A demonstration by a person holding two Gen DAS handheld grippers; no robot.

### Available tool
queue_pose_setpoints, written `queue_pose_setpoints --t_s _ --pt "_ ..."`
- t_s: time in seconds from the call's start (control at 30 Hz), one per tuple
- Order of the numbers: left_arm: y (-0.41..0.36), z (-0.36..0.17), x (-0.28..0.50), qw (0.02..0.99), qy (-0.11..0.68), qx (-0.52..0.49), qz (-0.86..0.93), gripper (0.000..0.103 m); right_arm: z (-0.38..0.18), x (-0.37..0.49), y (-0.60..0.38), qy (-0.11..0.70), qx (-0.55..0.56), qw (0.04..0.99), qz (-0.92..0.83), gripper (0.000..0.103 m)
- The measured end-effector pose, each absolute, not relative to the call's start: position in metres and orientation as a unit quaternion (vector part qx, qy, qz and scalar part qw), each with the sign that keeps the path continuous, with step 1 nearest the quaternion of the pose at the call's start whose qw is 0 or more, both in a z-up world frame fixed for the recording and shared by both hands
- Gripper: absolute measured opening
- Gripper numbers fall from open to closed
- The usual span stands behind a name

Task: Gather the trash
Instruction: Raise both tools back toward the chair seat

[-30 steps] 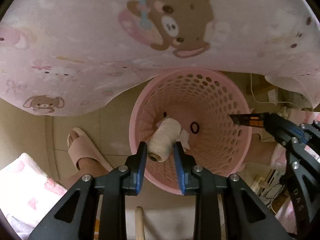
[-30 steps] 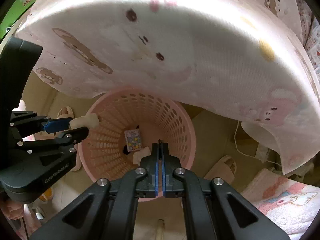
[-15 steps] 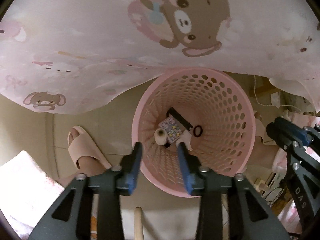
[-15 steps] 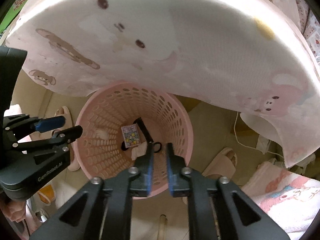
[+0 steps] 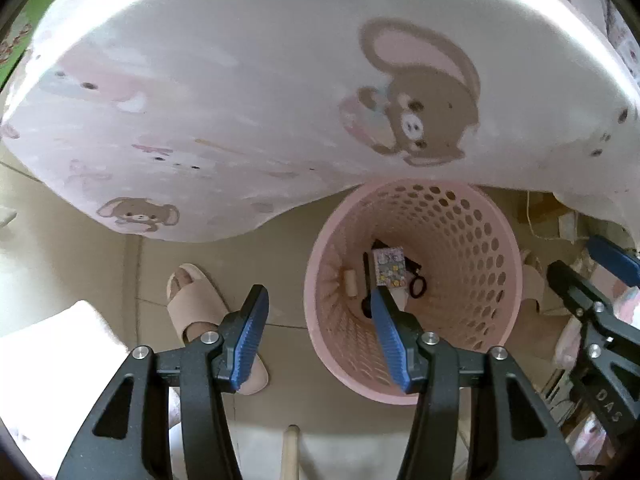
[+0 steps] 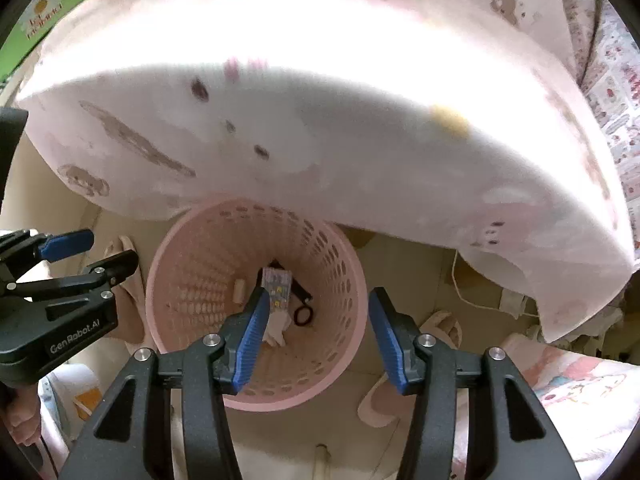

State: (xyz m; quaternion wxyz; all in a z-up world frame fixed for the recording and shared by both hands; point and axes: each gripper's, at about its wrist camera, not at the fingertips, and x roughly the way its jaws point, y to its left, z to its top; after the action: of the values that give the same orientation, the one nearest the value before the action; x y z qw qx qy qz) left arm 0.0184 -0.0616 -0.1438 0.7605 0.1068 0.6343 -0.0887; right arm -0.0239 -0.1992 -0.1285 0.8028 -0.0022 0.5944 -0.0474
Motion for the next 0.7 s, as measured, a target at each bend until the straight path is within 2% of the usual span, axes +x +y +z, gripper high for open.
queue_pose_setpoints --t_s 0.23,0.53,0.57,0.7 --pt "-0.052 -0.107 0.013 0.796 0.592 0.088 -0.091 0.055 -0.084 -0.038 -0.204 0.533 0.016 0.845 -0.049 0.056" --pt "-0.047 -0.060 0.005 0.859 0.499 0.085 -0.079 0.079 -0.042 -0.055 -0.212 0.448 0.030 0.891 -0.061 0.059" --pt "-0.047 -0.056 0.005 0.866 0.487 0.083 -0.079 0.084 -0.039 -0.056 -0.213 0.438 0.032 0.896 -0.063 0.060" --pt "-0.042 -0.039 0.002 0.889 0.446 0.072 -0.077 0.091 -0.026 -0.057 -0.217 0.409 0.036 0.909 -0.069 0.065"
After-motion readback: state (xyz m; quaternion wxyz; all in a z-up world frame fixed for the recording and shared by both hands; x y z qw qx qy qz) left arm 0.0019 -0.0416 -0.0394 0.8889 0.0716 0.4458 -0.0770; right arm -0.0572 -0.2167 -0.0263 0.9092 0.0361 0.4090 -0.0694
